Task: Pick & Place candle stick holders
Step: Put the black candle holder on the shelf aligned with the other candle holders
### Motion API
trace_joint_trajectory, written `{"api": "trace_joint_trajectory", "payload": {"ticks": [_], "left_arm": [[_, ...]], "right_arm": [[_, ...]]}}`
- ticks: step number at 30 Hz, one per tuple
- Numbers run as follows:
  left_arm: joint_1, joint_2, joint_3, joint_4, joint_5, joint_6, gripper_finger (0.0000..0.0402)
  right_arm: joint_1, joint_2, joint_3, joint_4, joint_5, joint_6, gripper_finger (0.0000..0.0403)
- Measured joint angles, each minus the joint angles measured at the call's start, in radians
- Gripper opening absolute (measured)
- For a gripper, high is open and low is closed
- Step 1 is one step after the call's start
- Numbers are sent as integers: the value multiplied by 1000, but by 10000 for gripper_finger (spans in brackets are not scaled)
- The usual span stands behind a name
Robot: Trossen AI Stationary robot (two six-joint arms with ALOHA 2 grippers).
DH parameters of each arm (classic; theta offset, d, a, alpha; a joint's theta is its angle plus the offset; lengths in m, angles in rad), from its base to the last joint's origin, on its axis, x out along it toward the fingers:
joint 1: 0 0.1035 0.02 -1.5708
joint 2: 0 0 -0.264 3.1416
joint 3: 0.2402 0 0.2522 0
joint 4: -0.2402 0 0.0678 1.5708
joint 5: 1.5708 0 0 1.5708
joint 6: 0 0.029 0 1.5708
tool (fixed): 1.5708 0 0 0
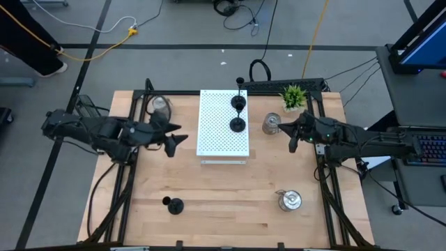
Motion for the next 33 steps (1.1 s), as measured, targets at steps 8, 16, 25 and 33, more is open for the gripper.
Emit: {"api": "trace_joint_trajectory", "payload": {"ticks": [8, 16, 25, 33], "left_arm": [[-162, 17, 0, -263, 25, -352, 271], [-313, 19, 0, -557, 84, -672, 271], [-479, 93, 0, -752, 278, -819, 271], [-601, 266, 0, -722, 421, -862, 271]], "right_arm": [[0, -1, -4, 4, 0, 3, 0], [0, 0, -4, 4, -3, 3, 0], [0, 0, -4, 4, -1, 3, 0], [0, 0, -4, 32, 0, 2, 0]]}}
